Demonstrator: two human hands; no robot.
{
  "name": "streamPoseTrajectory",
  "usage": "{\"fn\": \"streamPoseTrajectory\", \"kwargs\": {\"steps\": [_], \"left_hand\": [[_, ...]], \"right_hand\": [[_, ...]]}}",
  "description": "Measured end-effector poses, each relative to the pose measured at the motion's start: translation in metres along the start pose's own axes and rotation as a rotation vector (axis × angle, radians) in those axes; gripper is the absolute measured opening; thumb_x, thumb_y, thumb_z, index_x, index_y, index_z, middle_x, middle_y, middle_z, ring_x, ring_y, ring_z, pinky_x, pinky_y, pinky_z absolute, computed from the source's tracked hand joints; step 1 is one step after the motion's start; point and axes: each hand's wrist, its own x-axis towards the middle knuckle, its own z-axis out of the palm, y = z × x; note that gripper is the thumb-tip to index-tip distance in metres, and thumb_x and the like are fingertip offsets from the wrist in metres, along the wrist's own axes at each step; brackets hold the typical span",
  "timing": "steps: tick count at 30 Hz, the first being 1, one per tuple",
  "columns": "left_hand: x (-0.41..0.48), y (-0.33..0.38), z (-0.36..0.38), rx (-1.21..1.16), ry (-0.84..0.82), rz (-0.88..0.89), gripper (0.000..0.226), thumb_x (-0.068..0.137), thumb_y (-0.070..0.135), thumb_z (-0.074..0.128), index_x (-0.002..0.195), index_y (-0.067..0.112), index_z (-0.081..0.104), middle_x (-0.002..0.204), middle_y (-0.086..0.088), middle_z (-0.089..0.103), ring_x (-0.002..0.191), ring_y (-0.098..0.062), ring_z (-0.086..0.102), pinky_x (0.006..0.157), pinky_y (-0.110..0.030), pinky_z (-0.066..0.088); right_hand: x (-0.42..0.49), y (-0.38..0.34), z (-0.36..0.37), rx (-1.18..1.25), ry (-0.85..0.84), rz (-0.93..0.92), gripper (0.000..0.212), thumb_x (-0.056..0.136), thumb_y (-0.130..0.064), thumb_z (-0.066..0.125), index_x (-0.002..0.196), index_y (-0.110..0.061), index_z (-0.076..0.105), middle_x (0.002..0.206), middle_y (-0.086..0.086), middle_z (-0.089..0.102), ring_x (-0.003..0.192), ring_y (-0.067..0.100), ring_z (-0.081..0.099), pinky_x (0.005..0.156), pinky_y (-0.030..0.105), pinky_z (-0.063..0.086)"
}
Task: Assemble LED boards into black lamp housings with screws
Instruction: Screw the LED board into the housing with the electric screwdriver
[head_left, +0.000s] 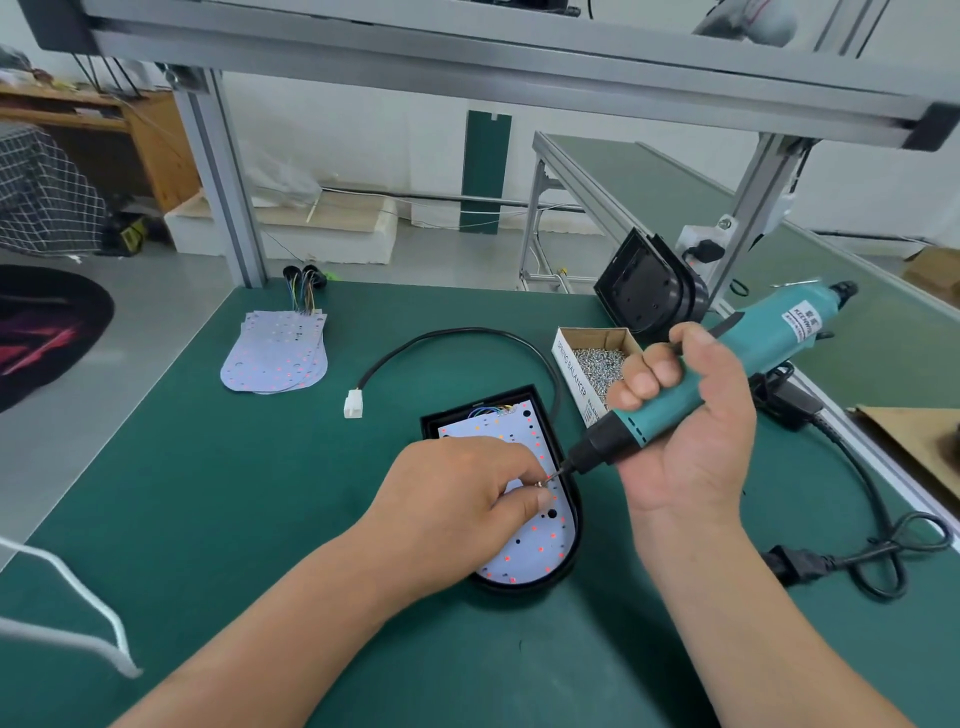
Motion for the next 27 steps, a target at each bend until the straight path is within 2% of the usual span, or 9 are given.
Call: {"fn": "streamPoseTrajectory", "kwargs": {"steps": [5,11,16,21,23,25,26,27], "left_hand": [[0.002,-0.003,0.005,-0.056,-0.017,-0.032,0.019,0.101,0.050,0.061,0.099,0.037,0.075,0.079,0.045,0.053,0.071,0.010,0.051,0.062,-0.019,0.032],[0.001,-0.006,0.009,-0.099,0.013,-0.092,0.019,0.099,0.049,0.066,0.092,0.034,0.075,0.073,0.044,0.052,0.068,0.007,0.050,0.060,-0.024,0.031],[0.002,-0.006,0.010,-0.075,0.042,-0.121,0.019,0.100,0.049,0.065,0.094,0.034,0.075,0.074,0.046,0.052,0.066,0.004,0.050,0.061,-0.024,0.032],[0.002,-0.001,0.008,-0.079,0.052,-0.120,0.017,0.098,0.050,0.066,0.100,0.037,0.077,0.072,0.049,0.050,0.068,0.012,0.049,0.056,-0.016,0.026],[0.001,0.001,0.007,-0.097,0.050,-0.103,0.020,0.097,0.051,0.069,0.110,0.040,0.077,0.087,0.058,0.046,0.076,0.010,0.049,0.055,-0.010,0.029],[-0.002,0.000,0.001,-0.116,0.052,-0.093,0.028,0.096,0.049,0.071,0.122,0.041,0.075,0.101,0.059,0.032,0.091,0.008,0.042,0.057,-0.004,0.031],[-0.003,-0.002,-0.002,-0.125,0.059,-0.093,0.029,0.096,0.047,0.071,0.125,0.041,0.074,0.098,0.054,0.044,0.089,0.004,0.044,0.057,-0.006,0.031],[-0.004,-0.006,-0.007,-0.133,0.073,-0.099,0.030,0.096,0.043,0.071,0.125,0.041,0.074,0.083,0.039,0.059,0.079,-0.002,0.048,0.057,-0.009,0.031]], "right_hand": [[-0.002,0.001,0.000,-0.045,-0.024,-0.022,0.008,0.097,-0.018,0.056,0.089,-0.019,0.056,0.069,-0.003,0.042,0.058,0.013,0.044,0.053,0.024,0.041],[-0.009,0.006,0.005,-0.140,-0.155,-0.136,0.011,0.103,-0.017,0.057,0.091,-0.019,0.056,0.069,-0.002,0.044,0.058,0.015,0.047,0.055,0.026,0.043],[-0.009,0.009,0.004,-0.124,-0.070,-0.105,0.012,0.105,-0.019,0.059,0.095,-0.019,0.055,0.072,-0.001,0.044,0.060,0.014,0.047,0.059,0.026,0.044],[-0.004,0.008,0.001,-0.069,-0.001,-0.070,0.014,0.104,-0.021,0.061,0.091,-0.020,0.057,0.072,-0.002,0.045,0.060,0.013,0.048,0.058,0.025,0.045],[-0.004,0.007,0.001,-0.066,0.012,-0.066,0.014,0.104,-0.020,0.060,0.090,-0.020,0.057,0.071,-0.003,0.045,0.060,0.013,0.047,0.057,0.025,0.045],[-0.003,0.007,0.000,-0.062,0.019,-0.060,0.014,0.103,-0.020,0.060,0.090,-0.020,0.056,0.071,-0.003,0.044,0.060,0.013,0.046,0.057,0.025,0.044],[-0.003,0.006,0.000,-0.057,0.021,-0.060,0.013,0.103,-0.020,0.060,0.090,-0.020,0.056,0.071,-0.003,0.045,0.060,0.013,0.046,0.057,0.025,0.044],[-0.003,0.005,0.000,-0.054,0.020,-0.059,0.013,0.103,-0.020,0.060,0.090,-0.020,0.056,0.071,-0.003,0.044,0.060,0.013,0.046,0.057,0.025,0.044]]}}
